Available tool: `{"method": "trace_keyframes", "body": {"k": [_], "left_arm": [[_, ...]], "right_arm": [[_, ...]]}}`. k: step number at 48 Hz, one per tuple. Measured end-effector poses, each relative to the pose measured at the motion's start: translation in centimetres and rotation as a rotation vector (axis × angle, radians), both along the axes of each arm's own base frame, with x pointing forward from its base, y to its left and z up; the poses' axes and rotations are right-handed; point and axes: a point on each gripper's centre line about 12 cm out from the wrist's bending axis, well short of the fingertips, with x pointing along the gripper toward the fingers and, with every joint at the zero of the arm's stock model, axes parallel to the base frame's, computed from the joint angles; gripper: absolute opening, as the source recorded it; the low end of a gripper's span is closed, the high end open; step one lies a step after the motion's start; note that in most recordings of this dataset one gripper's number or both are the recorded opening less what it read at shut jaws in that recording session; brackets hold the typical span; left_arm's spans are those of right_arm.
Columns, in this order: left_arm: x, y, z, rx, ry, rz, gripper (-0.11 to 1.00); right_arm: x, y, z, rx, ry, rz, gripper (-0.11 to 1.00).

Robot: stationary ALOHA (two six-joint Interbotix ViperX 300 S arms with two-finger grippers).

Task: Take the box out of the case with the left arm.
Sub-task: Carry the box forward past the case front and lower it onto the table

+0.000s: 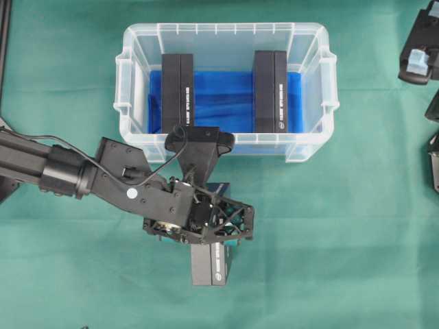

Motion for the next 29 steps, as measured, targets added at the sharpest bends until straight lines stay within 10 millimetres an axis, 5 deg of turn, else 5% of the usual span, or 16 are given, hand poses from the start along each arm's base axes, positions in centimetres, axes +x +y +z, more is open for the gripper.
{"method": "trace_keyframes", "body": {"k": [22,29], "left_arm": [[0.02,0.08,0.0,-0.005,0.001,0.002,0.62],[0.02,0.16,-0.01,-0.004,0.002,0.006,0.92]], "right_arm": [[-0.01,0.0,0.03,0.0,-0.003,0.0,0.0],[-0.01,0.0,0.03,0.0,-0.003,0.002,0.0]]}}
